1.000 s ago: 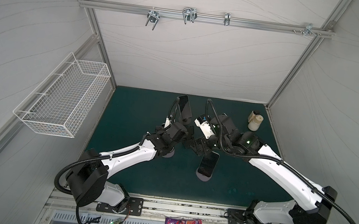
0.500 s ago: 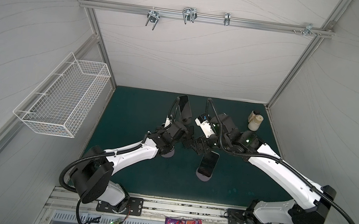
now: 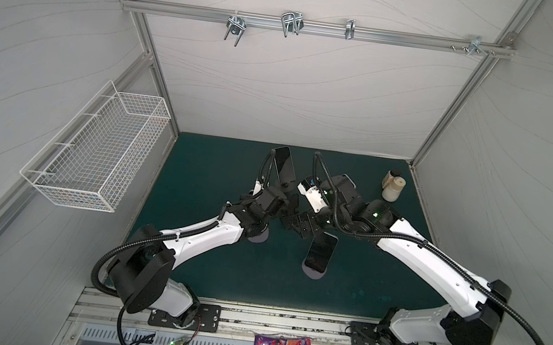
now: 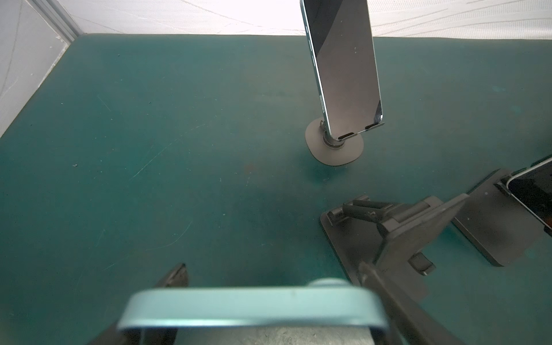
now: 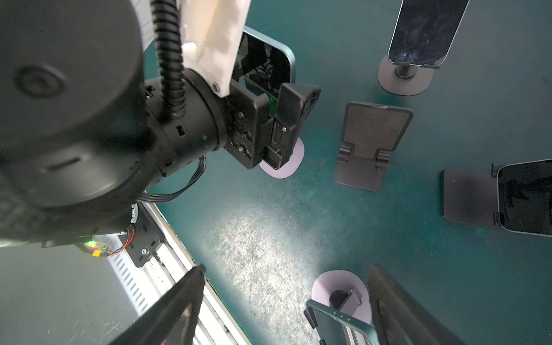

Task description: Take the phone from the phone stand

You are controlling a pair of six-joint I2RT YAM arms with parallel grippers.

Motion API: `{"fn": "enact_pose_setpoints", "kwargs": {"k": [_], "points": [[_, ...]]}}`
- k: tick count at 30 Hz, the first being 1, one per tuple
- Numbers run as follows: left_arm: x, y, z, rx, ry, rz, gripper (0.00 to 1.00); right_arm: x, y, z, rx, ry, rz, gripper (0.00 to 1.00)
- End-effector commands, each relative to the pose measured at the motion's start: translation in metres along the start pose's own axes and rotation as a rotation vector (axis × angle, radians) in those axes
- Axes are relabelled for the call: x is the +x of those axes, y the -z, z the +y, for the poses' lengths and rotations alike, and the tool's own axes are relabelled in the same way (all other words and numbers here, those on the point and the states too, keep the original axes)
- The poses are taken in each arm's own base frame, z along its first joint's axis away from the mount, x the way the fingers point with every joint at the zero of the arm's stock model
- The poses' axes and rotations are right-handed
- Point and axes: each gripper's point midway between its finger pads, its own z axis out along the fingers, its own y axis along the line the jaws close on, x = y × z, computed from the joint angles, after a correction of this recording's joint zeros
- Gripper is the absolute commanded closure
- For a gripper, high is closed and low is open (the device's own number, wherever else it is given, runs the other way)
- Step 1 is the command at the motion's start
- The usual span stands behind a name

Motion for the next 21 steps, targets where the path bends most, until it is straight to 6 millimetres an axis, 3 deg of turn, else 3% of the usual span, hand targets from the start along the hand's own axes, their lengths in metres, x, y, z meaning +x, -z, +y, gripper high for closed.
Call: {"fn": "enact_pose_setpoints", "kwargs": {"k": [1, 21], "points": [[-0.011, -0.003, -0.007, 0.011, 0.04, -0.017, 0.1, 0.0, -0.003, 0.001, -0.016, -0.013, 0.003, 0.13], [-0.001, -0.009, -0.007, 0.008, 0.034, 0.007, 0.16, 0.01, -0.011, 0.004, -0.046, -0.035, 0.031, 0.14]]}}
